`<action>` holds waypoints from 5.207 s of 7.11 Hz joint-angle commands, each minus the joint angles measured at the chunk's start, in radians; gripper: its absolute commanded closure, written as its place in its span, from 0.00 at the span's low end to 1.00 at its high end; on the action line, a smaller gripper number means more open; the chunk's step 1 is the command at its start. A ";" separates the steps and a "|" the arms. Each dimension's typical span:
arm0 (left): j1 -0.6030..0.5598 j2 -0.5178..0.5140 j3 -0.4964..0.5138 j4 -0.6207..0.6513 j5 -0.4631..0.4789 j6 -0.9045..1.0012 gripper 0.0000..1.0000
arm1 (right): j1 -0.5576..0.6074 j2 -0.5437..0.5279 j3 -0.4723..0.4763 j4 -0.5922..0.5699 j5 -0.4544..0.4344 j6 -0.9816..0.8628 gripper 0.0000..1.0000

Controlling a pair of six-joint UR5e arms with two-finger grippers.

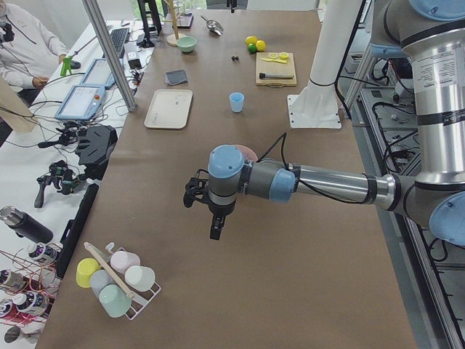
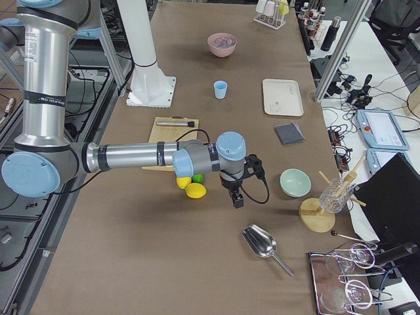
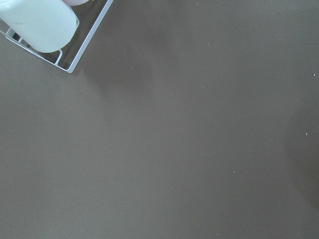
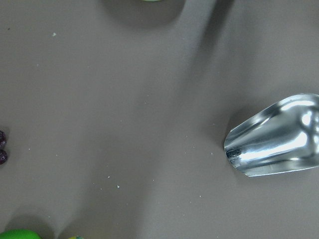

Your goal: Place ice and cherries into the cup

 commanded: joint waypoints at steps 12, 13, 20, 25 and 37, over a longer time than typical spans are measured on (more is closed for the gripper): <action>0.002 -0.033 0.015 -0.002 -0.002 -0.009 0.02 | -0.026 -0.021 0.008 0.003 0.041 0.000 0.00; 0.002 -0.043 0.031 -0.002 0.003 -0.006 0.02 | -0.026 -0.021 0.013 0.005 0.041 0.000 0.00; 0.278 -0.137 -0.062 -0.155 -0.003 -0.488 0.03 | -0.052 -0.023 0.019 0.003 0.041 0.000 0.00; 0.464 -0.263 -0.064 -0.157 0.024 -0.820 0.03 | -0.060 -0.029 0.015 0.003 0.042 0.000 0.00; 0.643 -0.257 -0.013 -0.157 0.216 -0.994 0.22 | -0.071 -0.032 0.004 0.002 0.039 0.000 0.00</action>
